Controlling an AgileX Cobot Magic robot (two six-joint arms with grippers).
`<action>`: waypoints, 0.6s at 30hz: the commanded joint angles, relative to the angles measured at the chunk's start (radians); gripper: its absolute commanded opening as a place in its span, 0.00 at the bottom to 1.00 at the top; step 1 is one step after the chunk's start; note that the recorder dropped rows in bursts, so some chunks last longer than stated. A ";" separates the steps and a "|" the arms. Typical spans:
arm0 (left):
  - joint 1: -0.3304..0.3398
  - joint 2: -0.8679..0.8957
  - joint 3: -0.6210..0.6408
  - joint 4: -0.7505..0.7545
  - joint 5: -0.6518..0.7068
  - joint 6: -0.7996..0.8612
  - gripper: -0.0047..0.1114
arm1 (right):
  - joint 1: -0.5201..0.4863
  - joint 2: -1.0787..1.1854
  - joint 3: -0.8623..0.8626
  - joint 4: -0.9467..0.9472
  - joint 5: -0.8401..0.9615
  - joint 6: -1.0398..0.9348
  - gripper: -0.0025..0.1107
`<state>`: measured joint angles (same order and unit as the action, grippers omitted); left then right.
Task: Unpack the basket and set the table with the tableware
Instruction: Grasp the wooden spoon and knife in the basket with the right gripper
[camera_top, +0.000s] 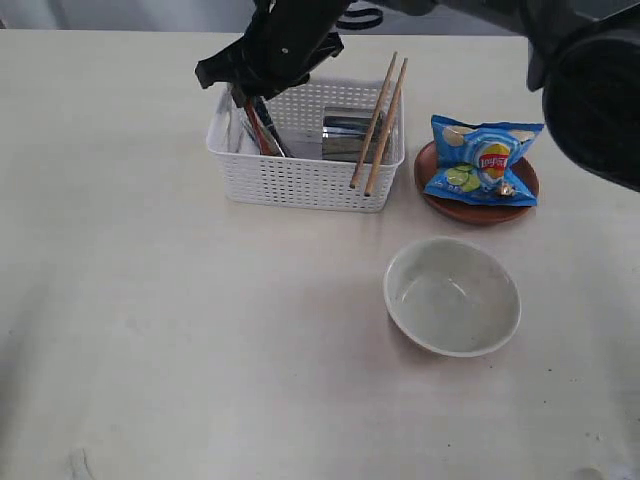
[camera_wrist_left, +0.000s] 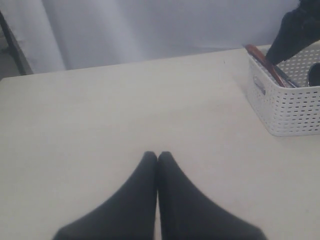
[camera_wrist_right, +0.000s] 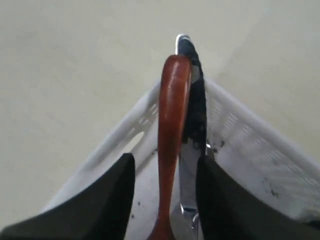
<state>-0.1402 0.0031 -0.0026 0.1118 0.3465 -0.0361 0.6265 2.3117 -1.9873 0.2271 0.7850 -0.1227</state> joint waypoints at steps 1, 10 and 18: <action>0.000 -0.003 0.003 -0.011 -0.002 -0.005 0.04 | 0.017 0.014 -0.010 -0.017 -0.079 -0.025 0.36; 0.000 -0.003 0.003 -0.011 -0.002 -0.005 0.04 | 0.017 0.028 -0.010 -0.103 -0.088 0.039 0.36; 0.000 -0.003 0.003 -0.011 -0.002 -0.005 0.04 | 0.024 0.062 -0.010 -0.121 -0.072 0.051 0.36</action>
<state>-0.1402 0.0031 -0.0026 0.1118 0.3465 -0.0361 0.6472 2.3668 -1.9918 0.1151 0.7082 -0.0779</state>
